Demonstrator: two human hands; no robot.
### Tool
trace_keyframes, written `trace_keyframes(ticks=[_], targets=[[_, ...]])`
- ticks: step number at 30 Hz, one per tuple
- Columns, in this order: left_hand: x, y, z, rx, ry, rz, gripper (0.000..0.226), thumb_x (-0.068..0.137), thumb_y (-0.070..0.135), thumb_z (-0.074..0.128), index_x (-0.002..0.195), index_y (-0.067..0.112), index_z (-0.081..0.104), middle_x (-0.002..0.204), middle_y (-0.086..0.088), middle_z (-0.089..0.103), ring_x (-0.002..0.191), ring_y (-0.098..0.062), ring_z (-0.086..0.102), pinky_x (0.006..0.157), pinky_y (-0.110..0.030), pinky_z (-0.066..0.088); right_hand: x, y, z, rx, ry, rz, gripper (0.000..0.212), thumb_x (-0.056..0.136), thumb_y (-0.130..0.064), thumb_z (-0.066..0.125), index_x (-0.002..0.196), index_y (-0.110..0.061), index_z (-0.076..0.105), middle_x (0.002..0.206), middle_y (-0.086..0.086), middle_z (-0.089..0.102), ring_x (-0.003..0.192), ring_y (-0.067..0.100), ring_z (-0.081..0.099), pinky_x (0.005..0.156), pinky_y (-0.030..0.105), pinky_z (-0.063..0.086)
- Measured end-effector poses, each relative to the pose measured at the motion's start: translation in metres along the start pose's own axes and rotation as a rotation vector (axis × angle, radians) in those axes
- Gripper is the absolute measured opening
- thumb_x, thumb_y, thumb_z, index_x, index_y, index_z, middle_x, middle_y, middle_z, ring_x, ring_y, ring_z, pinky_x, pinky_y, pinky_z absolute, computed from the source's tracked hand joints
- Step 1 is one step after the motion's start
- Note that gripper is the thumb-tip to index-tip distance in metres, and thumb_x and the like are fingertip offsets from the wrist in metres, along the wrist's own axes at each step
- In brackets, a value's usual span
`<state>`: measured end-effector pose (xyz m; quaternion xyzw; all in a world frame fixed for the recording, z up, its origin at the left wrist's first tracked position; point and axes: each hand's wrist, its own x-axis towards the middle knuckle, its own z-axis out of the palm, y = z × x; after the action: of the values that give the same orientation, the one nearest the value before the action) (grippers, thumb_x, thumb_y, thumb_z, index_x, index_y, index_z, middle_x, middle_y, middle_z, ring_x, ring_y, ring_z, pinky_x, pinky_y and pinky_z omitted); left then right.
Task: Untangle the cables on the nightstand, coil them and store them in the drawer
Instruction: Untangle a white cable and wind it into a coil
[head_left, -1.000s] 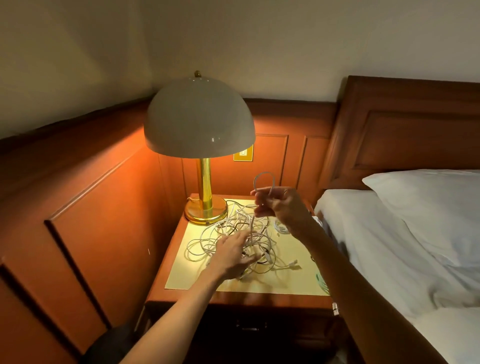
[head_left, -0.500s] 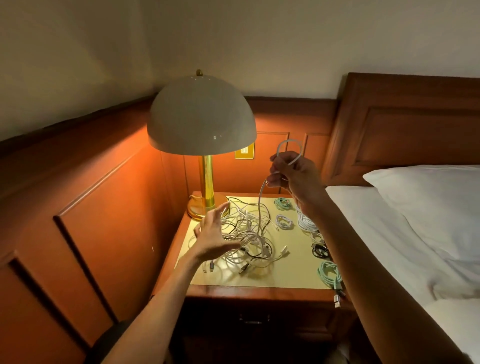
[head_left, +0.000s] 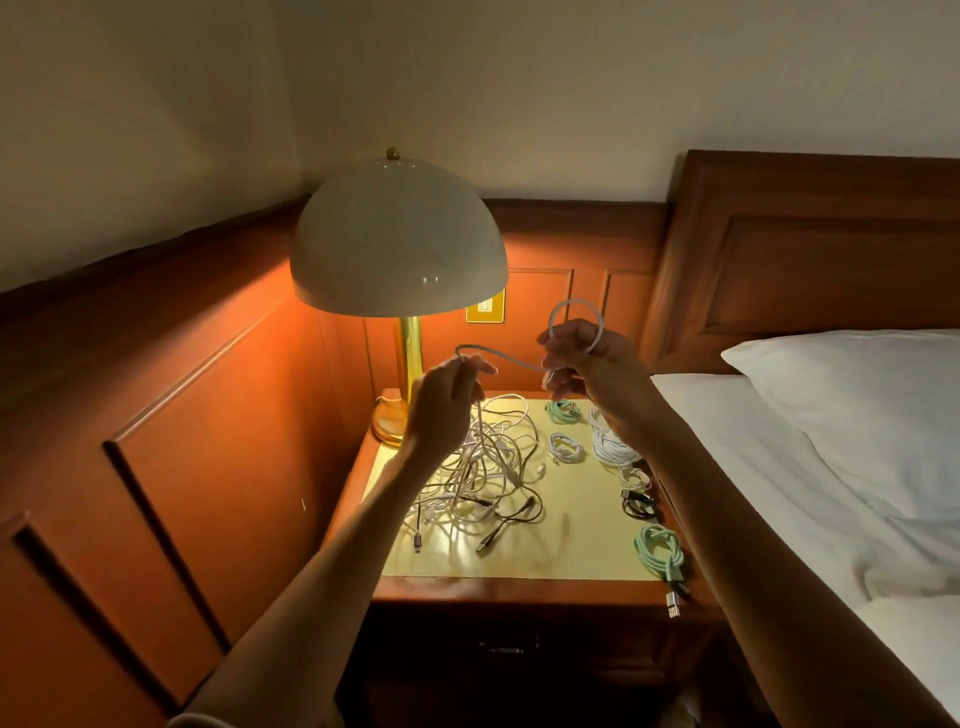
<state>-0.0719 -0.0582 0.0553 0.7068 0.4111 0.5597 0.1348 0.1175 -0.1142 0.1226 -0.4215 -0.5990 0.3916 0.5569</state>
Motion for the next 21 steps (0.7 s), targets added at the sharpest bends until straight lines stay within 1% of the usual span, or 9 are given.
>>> trace_keyframes(ticks=[3,6,9,11,14,16,18,19,21], targets=[[0.011,0.020,-0.014,-0.012,0.058,0.095,0.026,0.105,0.015,0.048,0.101,0.007,0.073,0.069,0.010,0.063,0.064,0.001,0.063,0.059,-0.008,0.044,0.001,0.016,0.007,-0.086,-0.047,0.044,0.027,0.088,-0.007,0.072,0.114,-0.010,0.070,0.083,0.024,0.065,0.063,0.020,0.062,0.055,0.024,0.054],[0.018,0.041,-0.019,-0.053,0.031,0.182,0.023,0.103,0.015,0.051,0.102,0.007,0.072,0.076,0.005,0.067,0.068,-0.004,0.066,0.064,-0.018,0.054,0.004,0.031,0.022,-0.214,-0.171,0.086,0.042,0.083,-0.017,0.079,0.123,-0.018,0.068,0.079,0.015,0.069,0.063,0.018,0.064,0.058,0.027,0.055],[0.017,0.054,-0.019,-0.009,-0.055,0.294,0.018,0.101,0.012,0.055,0.104,0.007,0.072,0.078,0.003,0.068,0.070,-0.006,0.066,0.067,-0.024,0.055,0.010,0.037,0.035,-0.239,-0.200,0.067,0.011,0.088,-0.010,0.073,0.099,-0.013,0.076,0.068,0.022,0.066,0.053,0.019,0.058,0.050,0.023,0.051],[0.016,0.055,-0.025,0.023,-0.051,0.326,0.020,0.100,0.015,0.057,0.114,0.009,0.071,0.082,0.004,0.069,0.074,-0.001,0.063,0.071,-0.022,0.053,0.014,0.035,0.037,-0.285,-0.172,0.017,0.011,0.093,-0.010,0.068,0.087,-0.004,0.076,0.064,0.026,0.064,0.049,0.017,0.055,0.047,0.021,0.047],[0.005,0.045,-0.031,-0.023,0.109,0.205,0.034,0.100,0.016,0.060,0.134,0.016,0.056,0.087,0.008,0.063,0.079,0.007,0.059,0.070,-0.009,0.045,0.017,0.024,0.029,-0.239,-0.052,-0.038,0.014,0.095,-0.014,0.067,0.092,-0.004,0.077,0.056,0.009,0.062,0.045,0.010,0.053,0.046,0.021,0.045],[-0.011,0.027,-0.024,-0.024,0.191,0.073,0.038,0.101,0.025,0.057,0.137,0.016,0.050,0.092,0.007,0.062,0.079,0.008,0.059,0.066,-0.007,0.042,0.016,0.014,0.021,-0.224,-0.010,-0.077,0.015,0.096,-0.016,0.066,0.095,-0.006,0.077,0.061,0.016,0.061,0.047,0.012,0.054,0.047,0.022,0.044],[-0.031,0.000,-0.009,0.032,0.001,0.008,0.045,0.101,0.037,0.054,0.141,0.017,0.048,0.105,0.003,0.063,0.088,0.002,0.063,0.070,-0.012,0.047,0.014,0.004,0.017,-0.209,0.010,-0.109,0.015,0.096,-0.014,0.064,0.098,-0.004,0.076,0.066,0.023,0.059,0.046,0.011,0.054,0.046,0.021,0.044],[-0.041,-0.016,0.001,0.072,-0.182,-0.025,0.051,0.099,0.042,0.054,0.145,0.022,0.044,0.116,0.001,0.062,0.099,-0.007,0.064,0.081,-0.020,0.051,0.014,0.001,0.015,-0.175,0.023,-0.123,0.016,0.096,-0.011,0.064,0.099,0.000,0.075,0.069,0.023,0.059,0.045,0.010,0.053,0.045,0.020,0.043],[-0.059,-0.043,0.017,0.254,-0.559,-0.106,0.059,0.097,0.054,0.052,0.150,0.037,0.035,0.142,0.002,0.049,0.124,-0.015,0.052,0.101,-0.038,0.046,0.015,-0.004,0.014,-0.148,0.032,-0.154,0.015,0.096,-0.008,0.063,0.099,0.000,0.074,0.071,0.023,0.060,0.044,0.009,0.054,0.043,0.021,0.044]])
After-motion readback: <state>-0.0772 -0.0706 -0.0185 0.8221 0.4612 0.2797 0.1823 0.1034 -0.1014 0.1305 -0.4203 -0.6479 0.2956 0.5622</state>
